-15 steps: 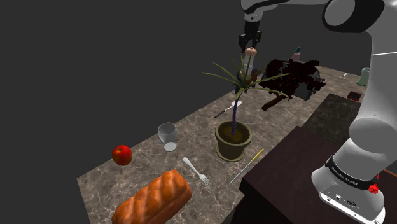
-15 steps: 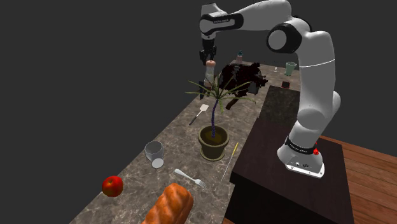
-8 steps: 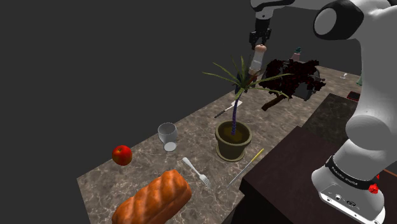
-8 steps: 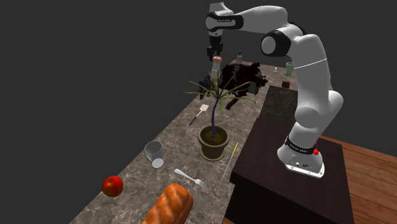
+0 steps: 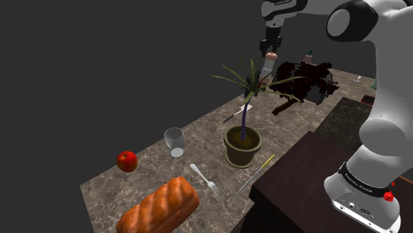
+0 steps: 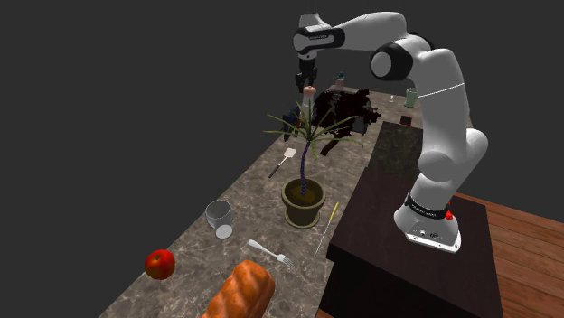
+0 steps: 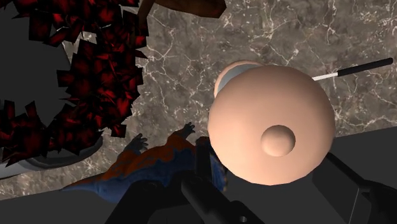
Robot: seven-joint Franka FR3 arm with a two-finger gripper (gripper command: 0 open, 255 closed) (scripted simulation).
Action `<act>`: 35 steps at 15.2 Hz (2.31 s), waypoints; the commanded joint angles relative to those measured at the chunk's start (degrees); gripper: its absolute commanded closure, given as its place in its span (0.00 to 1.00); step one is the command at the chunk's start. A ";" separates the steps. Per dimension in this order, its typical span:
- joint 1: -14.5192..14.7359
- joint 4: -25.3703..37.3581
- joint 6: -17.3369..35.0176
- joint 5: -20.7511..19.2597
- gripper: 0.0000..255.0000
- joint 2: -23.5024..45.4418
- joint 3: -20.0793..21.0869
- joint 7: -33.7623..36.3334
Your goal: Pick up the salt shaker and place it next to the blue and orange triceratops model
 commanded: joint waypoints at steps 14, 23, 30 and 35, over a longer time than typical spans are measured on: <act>0.03 -9.23 10.76 -0.08 1.00 1.51 0.03 0.49; 0.01 -12.53 16.34 -0.09 1.00 3.79 0.07 0.78; -0.02 -14.12 20.31 -0.08 1.00 6.18 0.11 0.99; -0.05 -14.75 22.94 -0.06 1.00 8.19 0.14 1.13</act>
